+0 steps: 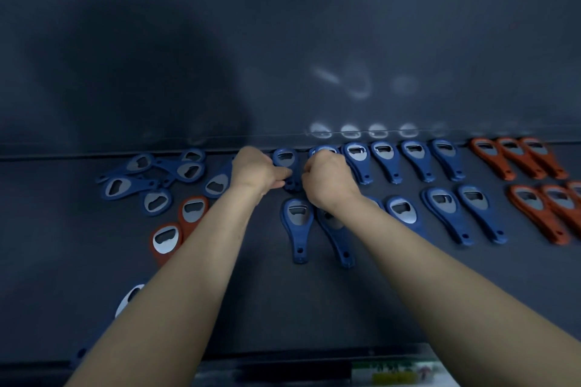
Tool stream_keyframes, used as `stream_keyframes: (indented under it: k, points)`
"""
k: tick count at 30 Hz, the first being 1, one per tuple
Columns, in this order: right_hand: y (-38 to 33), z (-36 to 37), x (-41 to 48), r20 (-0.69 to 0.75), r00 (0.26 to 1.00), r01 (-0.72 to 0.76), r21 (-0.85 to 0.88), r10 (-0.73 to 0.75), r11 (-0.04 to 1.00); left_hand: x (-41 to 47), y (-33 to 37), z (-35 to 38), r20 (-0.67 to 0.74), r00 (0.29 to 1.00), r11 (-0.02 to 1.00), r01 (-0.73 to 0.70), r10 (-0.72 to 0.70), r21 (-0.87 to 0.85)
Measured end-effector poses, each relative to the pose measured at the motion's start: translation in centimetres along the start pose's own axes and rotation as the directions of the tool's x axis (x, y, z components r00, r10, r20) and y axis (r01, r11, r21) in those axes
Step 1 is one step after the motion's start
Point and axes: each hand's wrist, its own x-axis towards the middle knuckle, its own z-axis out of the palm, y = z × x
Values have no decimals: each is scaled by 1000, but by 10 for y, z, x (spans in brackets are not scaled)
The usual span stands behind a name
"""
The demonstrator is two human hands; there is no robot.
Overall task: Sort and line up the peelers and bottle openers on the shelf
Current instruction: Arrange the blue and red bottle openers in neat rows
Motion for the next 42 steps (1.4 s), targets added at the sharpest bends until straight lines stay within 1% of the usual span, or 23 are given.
stream_keyframes:
  k: [3,6,8,10,11,13,14,16,19,21,23,27,30,32,36,38,40,42]
  points:
    - [-1,0,0,9,1000,-8,27,8,1000,4,0,3,-45,999,997,-9,12,79]
    - [0,0,0,16,1000,-4,27,4,1000,6,2,7,-52,998,995,-20,25,95]
    - [0,0,-1,10,1000,15,5,-15,1000,5,1,7,-47,998,996,-27,31,89]
    - [-2,-1,-3,-34,998,58,-49,-60,997,3,-1,0,-47,998,993,-47,52,104]
    - [-5,0,-4,-55,994,89,-70,-92,994,2,-3,-7,-65,994,987,-73,83,142]
    - [-15,3,-4,-59,983,168,-76,-173,983,0,-7,-29,-124,973,947,-151,192,282]
    - [-21,6,-3,-37,975,214,-83,-218,973,-2,-9,-44,-161,953,911,-184,257,369]
    - [-33,16,-1,33,954,301,-112,-299,947,-7,-15,-74,-236,911,848,-184,337,498]
    - [-50,34,6,154,896,438,-165,-416,883,-11,-29,-111,-323,880,804,-104,348,585]
    - [-59,46,13,225,852,517,-215,-473,829,-10,-38,-125,-299,881,764,-100,365,638]
    - [-65,55,19,275,835,542,-254,-477,801,-6,-45,-133,-236,884,705,-137,404,696]
    - [-71,62,31,329,829,549,-315,-453,775,6,-47,-143,-109,878,575,-206,465,792]
    - [-75,58,37,335,833,547,-383,-440,744,18,-43,-151,14,918,482,-220,396,848]
    - [-78,55,36,312,853,518,-400,-419,756,24,-39,-154,47,937,489,-224,347,843]
    - [-82,51,28,217,903,428,-383,-370,819,31,-37,-155,39,921,515,-252,389,820]
    - [-82,51,22,151,940,342,-367,-307,865,30,-35,-154,18,916,527,-246,401,814]
    - [-80,53,16,77,968,251,-332,-240,909,27,-33,-152,-6,914,568,-246,406,785]
    - [-77,58,10,-5,981,186,-287,-196,940,22,-33,-147,-30,906,631,-270,422,727]
